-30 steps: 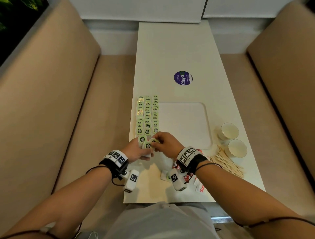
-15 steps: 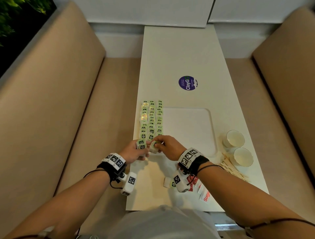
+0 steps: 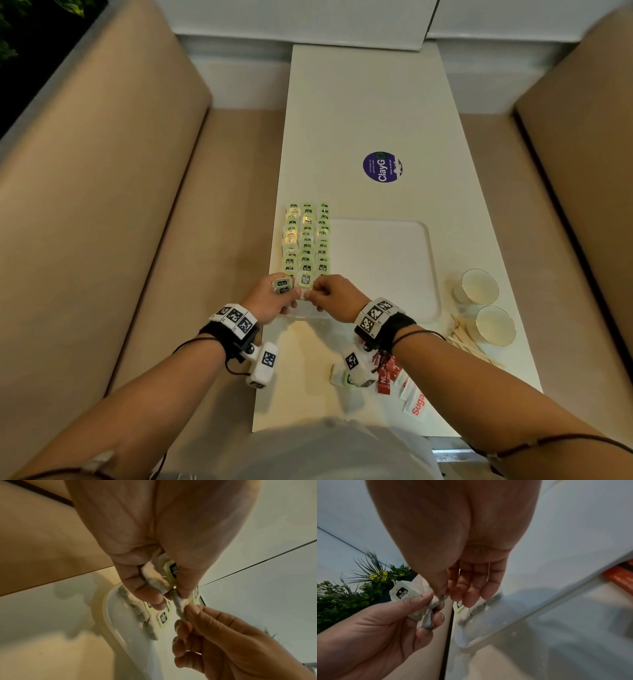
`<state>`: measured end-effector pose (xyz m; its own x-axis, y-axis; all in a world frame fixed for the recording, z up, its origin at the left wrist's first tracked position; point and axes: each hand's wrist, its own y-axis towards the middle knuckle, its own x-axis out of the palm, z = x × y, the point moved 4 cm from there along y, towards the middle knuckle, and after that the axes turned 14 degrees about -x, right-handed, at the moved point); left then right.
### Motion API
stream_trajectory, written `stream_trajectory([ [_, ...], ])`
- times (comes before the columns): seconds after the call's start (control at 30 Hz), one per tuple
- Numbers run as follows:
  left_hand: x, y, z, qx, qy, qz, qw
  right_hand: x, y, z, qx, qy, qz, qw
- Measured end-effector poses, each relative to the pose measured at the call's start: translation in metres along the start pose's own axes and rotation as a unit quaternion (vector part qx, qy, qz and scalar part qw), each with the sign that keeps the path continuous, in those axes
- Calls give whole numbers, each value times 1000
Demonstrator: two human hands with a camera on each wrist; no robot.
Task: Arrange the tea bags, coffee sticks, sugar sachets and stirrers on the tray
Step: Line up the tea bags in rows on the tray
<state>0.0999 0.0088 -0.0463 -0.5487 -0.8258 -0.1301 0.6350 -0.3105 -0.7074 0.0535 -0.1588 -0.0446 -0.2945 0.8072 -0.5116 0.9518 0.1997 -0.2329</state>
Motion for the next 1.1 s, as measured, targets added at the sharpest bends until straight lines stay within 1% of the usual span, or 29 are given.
stream_trajectory([
  [0.07,-2,3,-1,-8,-14,6,1000,3,2,2,7,1,0,1000],
  [0.2,-11,8,-6,-42,-64,26,997,7,12,6,38,-3,30,999],
  [0.33,-24,8,-13,-67,-94,48,992,20,22,8,72,-19,24,997],
  [0.4,-30,8,-17,-80,-112,63,988,28,27,8,82,-22,19,996],
  [0.5,-36,10,-23,-86,-111,74,987,36,35,4,89,-38,8,995],
  [0.7,-38,7,-29,-76,-81,60,992,42,46,0,120,-83,-18,989],
  [0.8,-37,1,-29,-64,-64,47,995,45,48,1,128,-88,8,988],
  [0.93,-36,-2,-28,-59,-44,34,997,44,45,-1,135,-89,18,987],
  [1.0,-35,0,-28,-58,-38,26,997,39,41,-2,125,-82,41,988],
  [1.1,-31,3,-26,-49,-24,3,999,33,37,-8,69,-26,75,994],
])
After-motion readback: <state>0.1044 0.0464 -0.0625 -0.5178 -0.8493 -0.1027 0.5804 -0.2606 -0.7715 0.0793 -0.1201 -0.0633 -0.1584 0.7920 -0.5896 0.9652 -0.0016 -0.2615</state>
